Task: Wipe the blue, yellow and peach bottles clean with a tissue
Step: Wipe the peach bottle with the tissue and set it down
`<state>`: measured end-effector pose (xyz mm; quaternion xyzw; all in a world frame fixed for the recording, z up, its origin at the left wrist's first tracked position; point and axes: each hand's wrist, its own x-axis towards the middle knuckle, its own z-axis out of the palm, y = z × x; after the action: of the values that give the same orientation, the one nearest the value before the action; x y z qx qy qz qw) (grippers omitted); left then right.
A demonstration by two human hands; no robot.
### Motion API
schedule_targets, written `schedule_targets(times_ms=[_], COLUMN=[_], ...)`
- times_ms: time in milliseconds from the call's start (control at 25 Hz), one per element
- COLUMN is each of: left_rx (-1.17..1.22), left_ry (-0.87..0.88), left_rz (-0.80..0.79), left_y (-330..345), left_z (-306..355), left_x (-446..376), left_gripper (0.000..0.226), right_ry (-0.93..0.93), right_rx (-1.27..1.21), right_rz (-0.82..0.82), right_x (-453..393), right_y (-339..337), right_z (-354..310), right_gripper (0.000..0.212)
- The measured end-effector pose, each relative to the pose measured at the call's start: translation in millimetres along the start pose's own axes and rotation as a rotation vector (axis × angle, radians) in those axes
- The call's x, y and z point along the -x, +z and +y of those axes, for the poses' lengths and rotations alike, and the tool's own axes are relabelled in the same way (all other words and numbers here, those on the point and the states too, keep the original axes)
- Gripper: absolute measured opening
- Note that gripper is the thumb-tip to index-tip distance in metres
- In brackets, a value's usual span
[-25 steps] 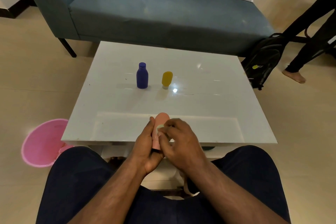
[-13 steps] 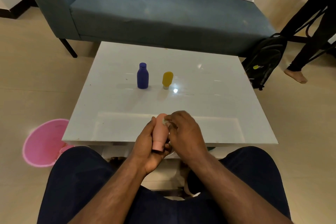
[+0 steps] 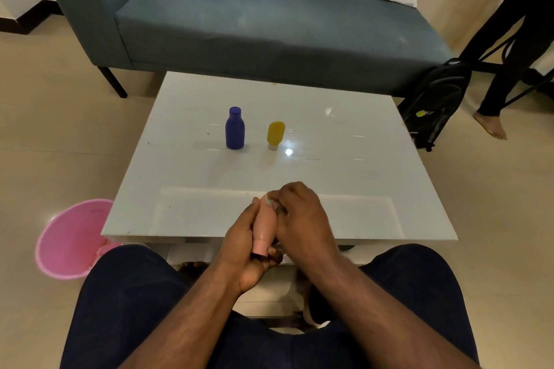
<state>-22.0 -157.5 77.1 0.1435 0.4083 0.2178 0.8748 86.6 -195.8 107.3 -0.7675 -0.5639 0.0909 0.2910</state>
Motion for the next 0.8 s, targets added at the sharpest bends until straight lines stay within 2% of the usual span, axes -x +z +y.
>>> schedule_targets(times_ms=[120, 320, 440, 480, 520, 560, 600, 680, 760, 800], left_rx=[-0.028, -0.032, -0.032, -0.034, -0.044, -0.061, -0.076, -0.087, -0.088, -0.080], left_ry=[0.007, 0.012, 0.032, 0.031, 0.030, 0.036, 0.041, 0.038, 0.039, 0.044], left_rz=[-0.017, 0.007, -0.051, -0.056, -0.060, -0.047, -0.032, 0.010, 0.003, -0.011], left_y=[-2, 0, -1, -1, 0, -1, 1, 2, 1, -1], left_z=[-1, -2, -2, -3, -2, -3, -2, -3, -4, -5], left_x=[1, -1, 1, 1, 2, 0, 1, 1, 0, -2], left_gripper=[0.050, 0.058, 0.062, 0.064, 0.066, 0.067, 0.068, 0.069, 0.069, 0.070], right_ry=[-0.152, 0.015, 0.022, -0.006, -0.020, -0.090, -0.092, 0.011, -0.019, -0.069], right_rx=[0.097, 0.060, 0.065, 0.138, 0.102, 0.091, 0.079, 0.105, 0.147, 0.159], right_rz=[-0.075, -0.023, -0.129, -0.162, -0.217, -0.213, -0.135, -0.052, -0.061, -0.120], right_x=[23, -8, 22, 28, 29, 18, 6, -6, -5, 4], right_y=[4, -7, 28, 28, 23, 15, 7, -11, -5, -1], right_z=[-17, 13, -24, -27, -22, -9, 5, 14, 5, -6], right_gripper=[0.023, 0.025, 0.034, 0.036, 0.034, 0.031, 0.028, 0.028, 0.032, 0.032])
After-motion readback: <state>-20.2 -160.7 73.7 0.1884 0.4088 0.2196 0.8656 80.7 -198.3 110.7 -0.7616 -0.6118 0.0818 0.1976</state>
